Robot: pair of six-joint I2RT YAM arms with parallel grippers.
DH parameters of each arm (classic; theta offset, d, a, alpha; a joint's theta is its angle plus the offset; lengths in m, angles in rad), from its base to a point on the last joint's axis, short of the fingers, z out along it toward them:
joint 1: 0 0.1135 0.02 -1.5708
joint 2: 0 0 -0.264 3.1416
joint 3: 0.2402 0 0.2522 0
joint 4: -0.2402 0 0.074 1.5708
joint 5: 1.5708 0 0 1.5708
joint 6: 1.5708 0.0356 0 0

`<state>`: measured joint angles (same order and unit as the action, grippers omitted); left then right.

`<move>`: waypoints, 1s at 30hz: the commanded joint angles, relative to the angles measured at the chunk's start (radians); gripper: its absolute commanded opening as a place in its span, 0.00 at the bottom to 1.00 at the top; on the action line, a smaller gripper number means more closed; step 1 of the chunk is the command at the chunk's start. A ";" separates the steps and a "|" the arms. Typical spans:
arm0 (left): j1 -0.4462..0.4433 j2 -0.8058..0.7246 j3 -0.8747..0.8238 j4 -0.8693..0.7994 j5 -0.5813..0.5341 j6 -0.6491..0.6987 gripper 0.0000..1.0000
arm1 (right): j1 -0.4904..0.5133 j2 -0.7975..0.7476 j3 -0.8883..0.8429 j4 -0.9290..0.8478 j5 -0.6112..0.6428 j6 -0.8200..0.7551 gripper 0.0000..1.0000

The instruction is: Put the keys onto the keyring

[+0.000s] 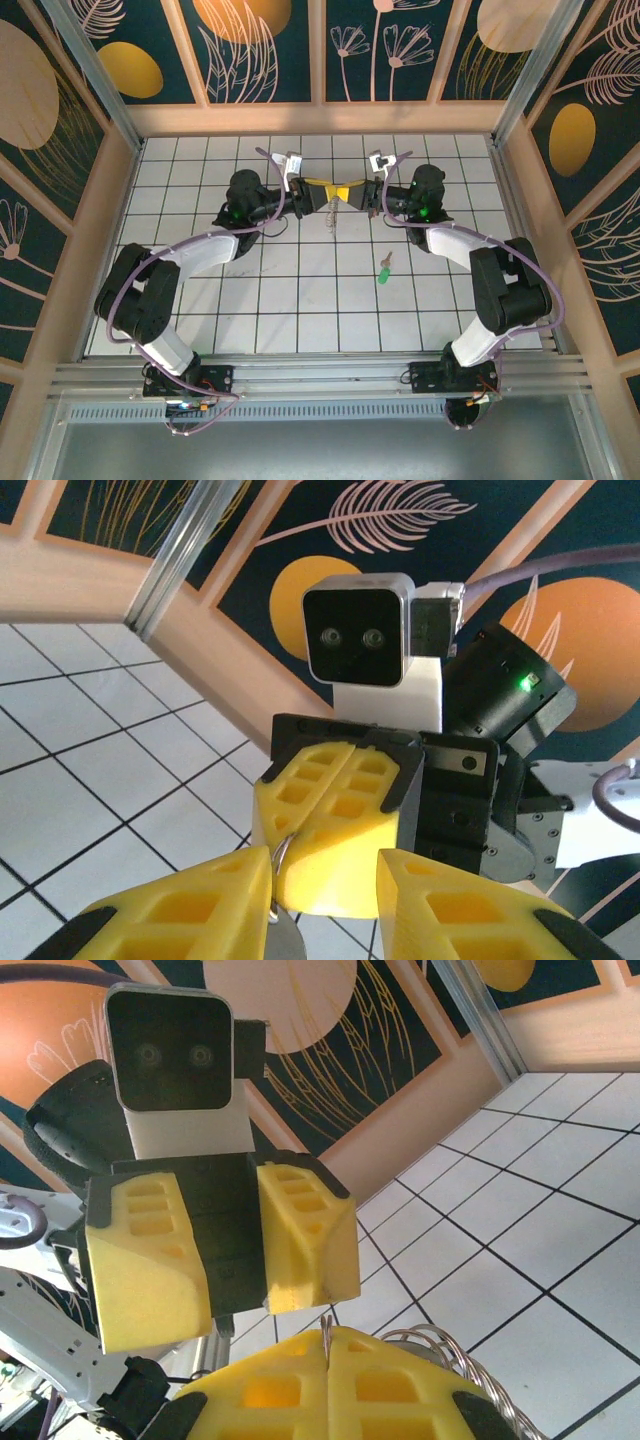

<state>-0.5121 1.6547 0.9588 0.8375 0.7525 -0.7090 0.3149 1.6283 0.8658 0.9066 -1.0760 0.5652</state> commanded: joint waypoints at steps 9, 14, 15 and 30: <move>0.004 0.030 0.034 0.101 0.029 -0.039 0.37 | -0.007 -0.021 -0.024 0.088 -0.032 0.025 0.00; 0.005 0.049 0.032 0.123 0.042 -0.052 0.38 | -0.005 -0.034 -0.026 0.089 -0.030 0.025 0.00; 0.004 0.050 0.029 0.128 0.045 -0.054 0.38 | -0.006 -0.036 -0.025 0.087 -0.028 0.025 0.00; 0.004 0.053 -0.023 0.210 0.082 -0.100 0.38 | -0.005 -0.041 -0.042 0.125 -0.018 0.049 0.00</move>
<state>-0.5121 1.7031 0.9501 0.9920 0.8120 -0.7948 0.3149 1.6279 0.8371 0.9546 -1.0786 0.6033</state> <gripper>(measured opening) 0.382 0.051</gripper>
